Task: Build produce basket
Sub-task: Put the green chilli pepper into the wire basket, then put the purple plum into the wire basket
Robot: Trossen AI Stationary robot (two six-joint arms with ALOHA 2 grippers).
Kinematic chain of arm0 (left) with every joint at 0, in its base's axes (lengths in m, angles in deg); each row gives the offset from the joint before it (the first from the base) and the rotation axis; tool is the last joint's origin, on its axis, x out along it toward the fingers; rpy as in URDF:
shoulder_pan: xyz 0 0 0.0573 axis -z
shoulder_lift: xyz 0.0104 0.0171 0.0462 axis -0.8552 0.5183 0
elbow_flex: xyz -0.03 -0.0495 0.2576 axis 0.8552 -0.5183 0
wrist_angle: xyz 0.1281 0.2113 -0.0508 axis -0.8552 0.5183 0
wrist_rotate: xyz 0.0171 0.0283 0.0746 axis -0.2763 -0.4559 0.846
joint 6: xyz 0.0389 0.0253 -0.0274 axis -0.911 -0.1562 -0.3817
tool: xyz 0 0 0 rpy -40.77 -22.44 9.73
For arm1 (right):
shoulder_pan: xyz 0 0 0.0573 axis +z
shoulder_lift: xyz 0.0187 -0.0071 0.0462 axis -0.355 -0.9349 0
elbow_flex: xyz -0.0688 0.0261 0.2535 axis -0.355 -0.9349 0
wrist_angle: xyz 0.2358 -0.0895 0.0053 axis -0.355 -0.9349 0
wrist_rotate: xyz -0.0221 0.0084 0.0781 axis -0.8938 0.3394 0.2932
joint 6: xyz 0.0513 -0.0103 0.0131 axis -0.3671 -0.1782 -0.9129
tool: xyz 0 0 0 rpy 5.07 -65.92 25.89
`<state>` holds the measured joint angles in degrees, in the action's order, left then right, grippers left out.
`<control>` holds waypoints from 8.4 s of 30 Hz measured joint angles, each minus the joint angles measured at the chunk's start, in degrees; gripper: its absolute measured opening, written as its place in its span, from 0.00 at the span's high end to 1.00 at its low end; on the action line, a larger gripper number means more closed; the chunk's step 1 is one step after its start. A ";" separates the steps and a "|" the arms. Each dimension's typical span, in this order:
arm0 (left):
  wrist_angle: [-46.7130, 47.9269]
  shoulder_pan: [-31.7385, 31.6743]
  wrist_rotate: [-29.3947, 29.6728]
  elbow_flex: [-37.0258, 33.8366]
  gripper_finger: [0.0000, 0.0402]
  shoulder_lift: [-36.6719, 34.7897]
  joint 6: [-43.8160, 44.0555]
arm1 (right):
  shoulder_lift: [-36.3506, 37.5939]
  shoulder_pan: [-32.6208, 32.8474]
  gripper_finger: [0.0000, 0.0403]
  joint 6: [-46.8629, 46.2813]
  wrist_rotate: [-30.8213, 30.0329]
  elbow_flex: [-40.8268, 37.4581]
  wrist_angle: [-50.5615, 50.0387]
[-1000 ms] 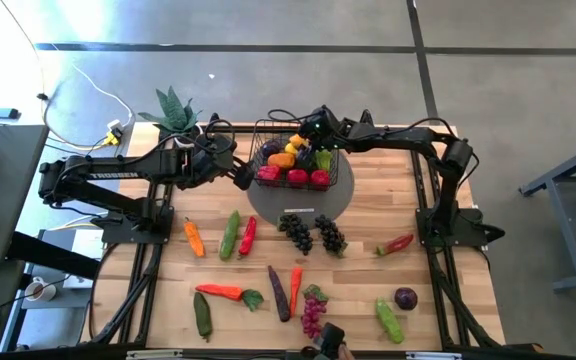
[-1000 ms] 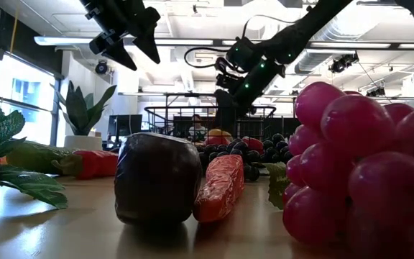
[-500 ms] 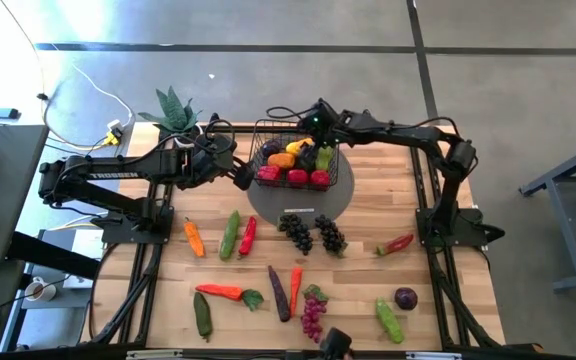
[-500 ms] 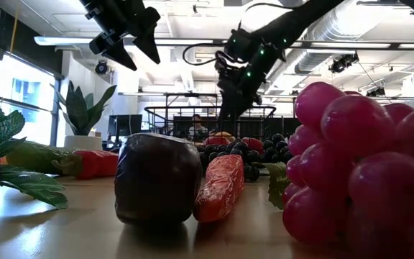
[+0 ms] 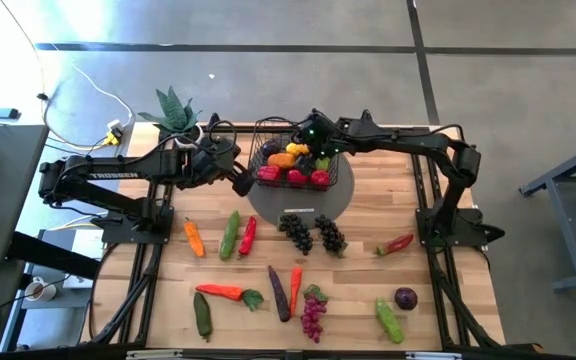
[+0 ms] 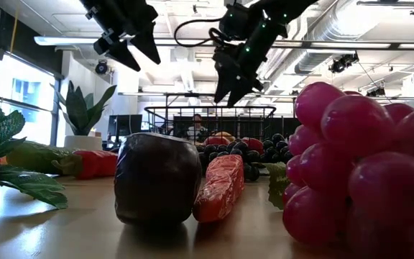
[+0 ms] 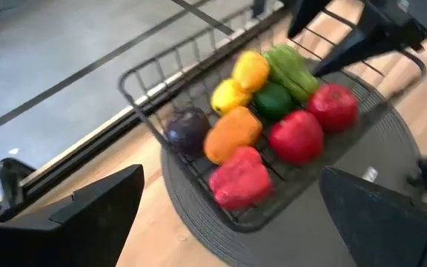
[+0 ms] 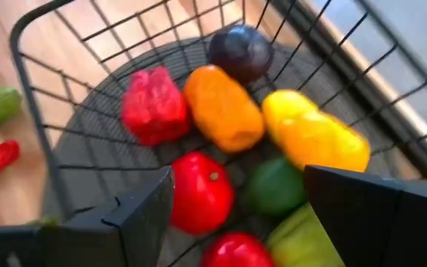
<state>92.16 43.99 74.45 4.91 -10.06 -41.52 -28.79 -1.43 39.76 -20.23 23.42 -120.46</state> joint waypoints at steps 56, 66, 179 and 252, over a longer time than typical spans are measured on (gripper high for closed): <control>12.20 45.23 -25.28 0.00 0.01 1.13 -10.16 | 4.57 46.82 0.30 -54.93 -14.30 0.00 -37.77; 11.61 54.44 -28.52 0.00 0.01 7.94 -8.10 | 4.57 50.90 0.30 -55.09 -13.23 -0.02 -39.00; -15.76 7.12 -3.70 0.00 0.76 6.10 8.03 | 4.52 48.11 0.30 -60.88 -20.57 -0.04 -40.86; -16.19 -20.57 -29.77 11.26 0.39 21.51 -11.17 | 6.10 44.37 0.30 -72.87 -19.85 -1.32 -55.05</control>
<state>75.97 23.42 44.68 16.17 11.45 -52.70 -22.69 42.94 -33.11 -40.09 22.10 -175.51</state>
